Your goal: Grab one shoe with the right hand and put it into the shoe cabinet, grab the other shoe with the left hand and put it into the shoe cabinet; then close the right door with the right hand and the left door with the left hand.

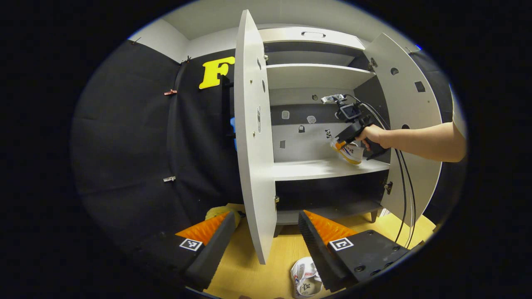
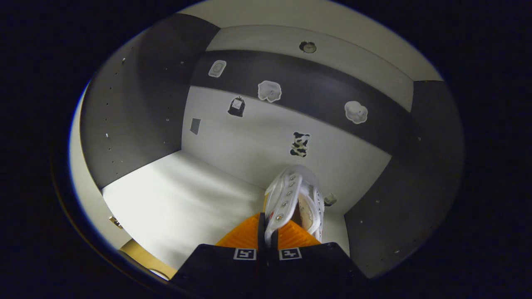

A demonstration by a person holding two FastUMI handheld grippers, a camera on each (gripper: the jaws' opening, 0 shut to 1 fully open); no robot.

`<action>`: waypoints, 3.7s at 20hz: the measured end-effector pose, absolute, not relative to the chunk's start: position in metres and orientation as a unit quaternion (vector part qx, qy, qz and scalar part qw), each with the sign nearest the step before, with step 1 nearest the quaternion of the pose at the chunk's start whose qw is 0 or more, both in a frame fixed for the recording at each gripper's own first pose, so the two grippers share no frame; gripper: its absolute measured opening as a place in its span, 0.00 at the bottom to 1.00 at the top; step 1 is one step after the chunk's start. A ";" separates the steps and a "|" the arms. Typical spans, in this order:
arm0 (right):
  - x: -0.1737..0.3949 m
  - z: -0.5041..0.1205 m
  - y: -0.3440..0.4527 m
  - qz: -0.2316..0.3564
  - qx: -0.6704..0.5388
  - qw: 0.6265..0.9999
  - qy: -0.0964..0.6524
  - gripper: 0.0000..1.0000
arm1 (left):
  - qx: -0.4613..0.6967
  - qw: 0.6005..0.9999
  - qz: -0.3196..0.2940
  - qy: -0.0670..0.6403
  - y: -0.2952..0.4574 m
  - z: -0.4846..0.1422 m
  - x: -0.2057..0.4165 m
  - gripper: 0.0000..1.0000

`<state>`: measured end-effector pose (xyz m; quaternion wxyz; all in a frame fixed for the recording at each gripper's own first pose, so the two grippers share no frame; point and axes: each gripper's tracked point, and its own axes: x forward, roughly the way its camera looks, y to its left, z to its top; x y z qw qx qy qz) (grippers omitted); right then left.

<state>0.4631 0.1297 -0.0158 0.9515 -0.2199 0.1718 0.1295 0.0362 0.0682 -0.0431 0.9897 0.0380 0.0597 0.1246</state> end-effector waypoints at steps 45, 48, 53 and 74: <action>0.016 -0.162 0.033 0.069 -0.053 0.978 0.191 0.98 | 0.046 0.939 -0.067 0.333 0.026 -0.326 -0.001 0.95; -0.002 -0.172 0.025 0.051 -0.064 0.977 0.198 0.98 | 0.083 0.930 -0.083 0.348 0.022 -0.348 0.012 0.95; -0.019 -0.173 0.016 0.043 -0.069 0.975 0.206 0.98 | 0.071 0.925 -0.084 0.363 0.013 -0.366 0.046 0.82; 0.012 -0.167 -0.009 0.086 -0.071 0.966 0.233 0.99 | 0.077 0.928 -0.016 0.364 0.006 -0.331 0.077 0.05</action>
